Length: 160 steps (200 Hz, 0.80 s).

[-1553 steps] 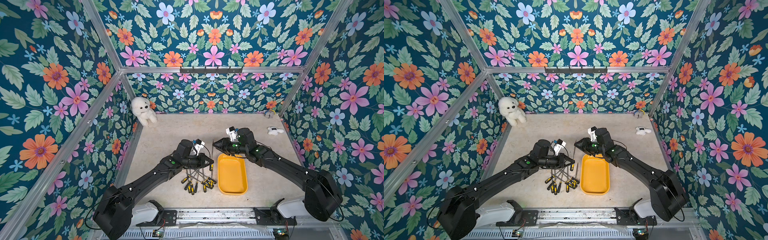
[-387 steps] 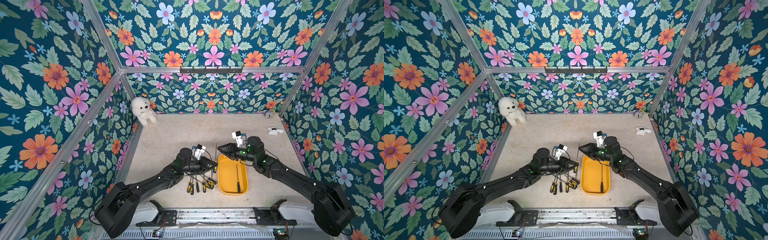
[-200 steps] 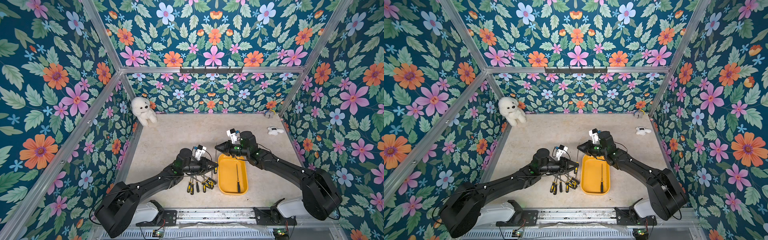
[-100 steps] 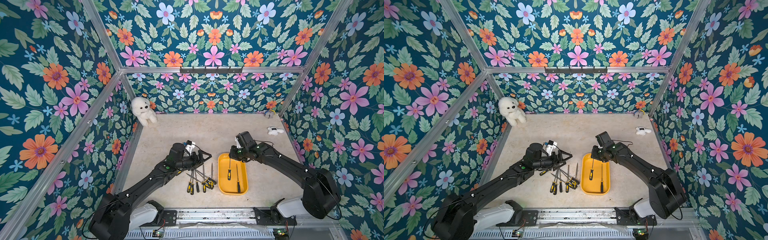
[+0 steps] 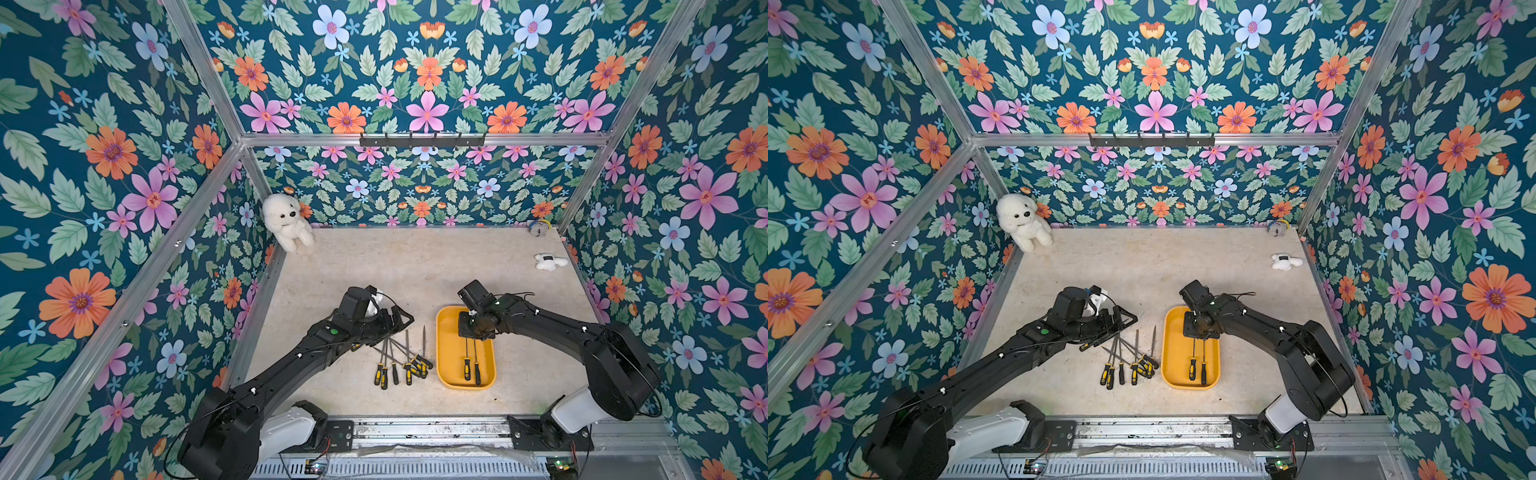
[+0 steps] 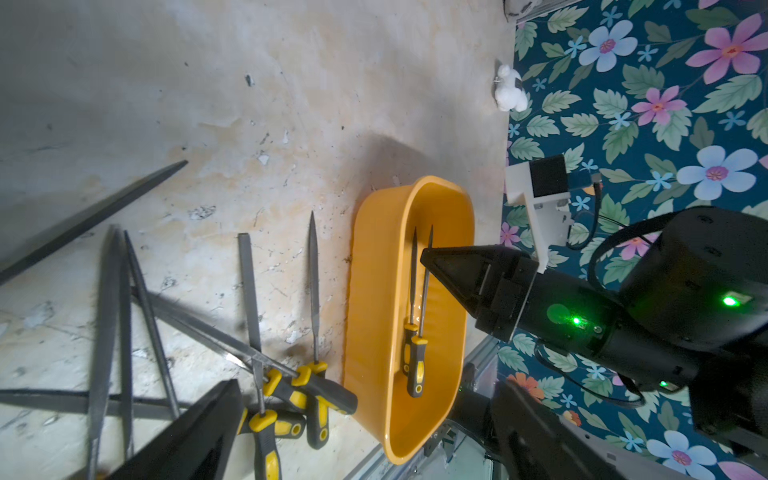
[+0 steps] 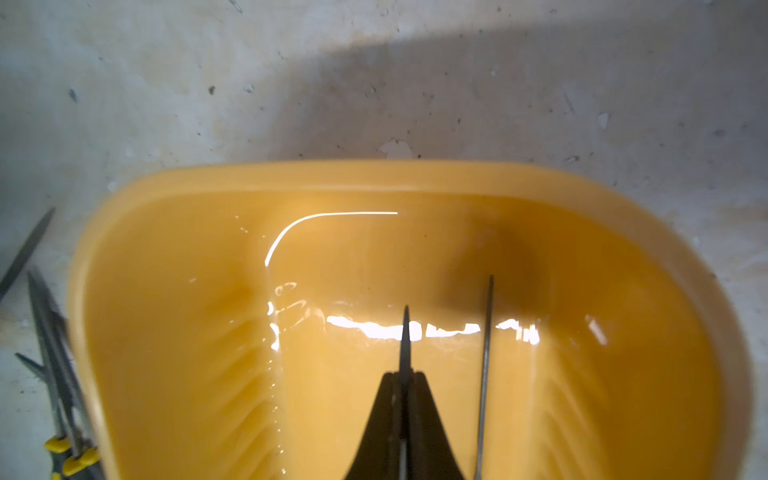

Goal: Put the file tool into the storage box
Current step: Place the file tool in the storage box.

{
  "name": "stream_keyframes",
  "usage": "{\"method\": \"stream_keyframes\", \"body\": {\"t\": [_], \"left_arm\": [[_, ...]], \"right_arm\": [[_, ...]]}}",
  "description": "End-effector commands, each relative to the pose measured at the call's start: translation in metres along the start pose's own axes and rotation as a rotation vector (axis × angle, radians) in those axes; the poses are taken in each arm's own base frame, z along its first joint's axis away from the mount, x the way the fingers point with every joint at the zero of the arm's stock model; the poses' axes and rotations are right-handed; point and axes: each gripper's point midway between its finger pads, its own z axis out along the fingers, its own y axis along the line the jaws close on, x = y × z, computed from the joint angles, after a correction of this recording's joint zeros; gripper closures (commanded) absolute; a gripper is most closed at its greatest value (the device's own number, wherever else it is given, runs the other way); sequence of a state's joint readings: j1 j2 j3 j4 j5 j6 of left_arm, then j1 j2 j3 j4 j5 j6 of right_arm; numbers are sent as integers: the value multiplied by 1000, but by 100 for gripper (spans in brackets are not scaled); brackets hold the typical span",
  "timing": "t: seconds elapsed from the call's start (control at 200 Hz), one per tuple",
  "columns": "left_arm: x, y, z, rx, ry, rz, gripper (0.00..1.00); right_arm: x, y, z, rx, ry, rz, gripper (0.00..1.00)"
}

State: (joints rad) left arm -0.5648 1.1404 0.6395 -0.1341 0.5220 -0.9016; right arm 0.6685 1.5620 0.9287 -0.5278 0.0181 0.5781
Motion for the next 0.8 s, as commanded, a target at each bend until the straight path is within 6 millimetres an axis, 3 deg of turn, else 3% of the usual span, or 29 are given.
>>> {"method": "stream_keyframes", "body": {"t": [0.0,0.305,0.55,0.795], "left_arm": [[0,7,-1,-25,-13,13,1],[3,20,-3,-58,-26,2,1],[-6,29,-7,-98,-63,-9,1],[-26,48,-20,-189,-116,-32,1]], "right_arm": [[-1,-9,4,50,-29,-9,100],[5,-10,13,75,-41,-35,100],[8,-14,20,98,-46,-36,100],[6,-14,13,96,-63,-32,75]]}}
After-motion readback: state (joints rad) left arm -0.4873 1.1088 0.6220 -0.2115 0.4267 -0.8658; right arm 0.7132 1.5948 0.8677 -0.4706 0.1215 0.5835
